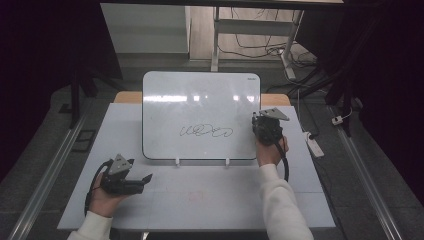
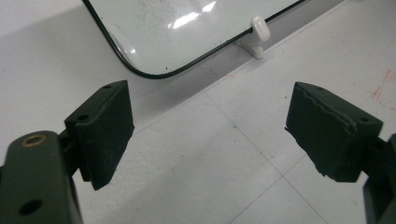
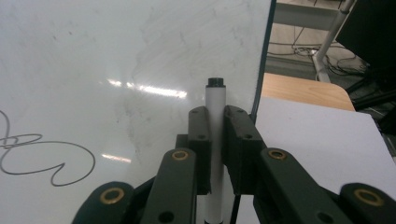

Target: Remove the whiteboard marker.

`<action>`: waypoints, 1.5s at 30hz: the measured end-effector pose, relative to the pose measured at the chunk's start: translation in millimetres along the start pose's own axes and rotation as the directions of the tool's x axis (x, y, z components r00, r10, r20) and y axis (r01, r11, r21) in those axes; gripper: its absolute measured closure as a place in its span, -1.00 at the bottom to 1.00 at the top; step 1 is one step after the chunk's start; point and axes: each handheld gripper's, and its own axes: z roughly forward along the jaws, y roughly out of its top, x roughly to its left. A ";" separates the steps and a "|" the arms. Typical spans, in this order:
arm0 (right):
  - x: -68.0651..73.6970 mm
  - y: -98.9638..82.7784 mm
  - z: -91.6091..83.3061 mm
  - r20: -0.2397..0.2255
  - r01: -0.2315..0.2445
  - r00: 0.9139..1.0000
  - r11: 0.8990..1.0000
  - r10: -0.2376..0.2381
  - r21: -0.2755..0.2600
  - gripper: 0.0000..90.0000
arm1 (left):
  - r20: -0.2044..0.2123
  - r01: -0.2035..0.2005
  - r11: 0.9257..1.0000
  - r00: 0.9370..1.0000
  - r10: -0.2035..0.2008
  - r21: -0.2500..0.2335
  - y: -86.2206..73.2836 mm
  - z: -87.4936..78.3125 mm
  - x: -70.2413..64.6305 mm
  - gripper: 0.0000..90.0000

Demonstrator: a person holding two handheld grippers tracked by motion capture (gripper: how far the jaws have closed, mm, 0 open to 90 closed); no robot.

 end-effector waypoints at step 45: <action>39.7 -35.7 -60.7 -0.421 -0.073 0.907 0.987 0.007 -0.141 0.79 | 0.178 -0.057 0.983 0.980 0.089 -0.176 92.9 8.0 -41.6 -0.49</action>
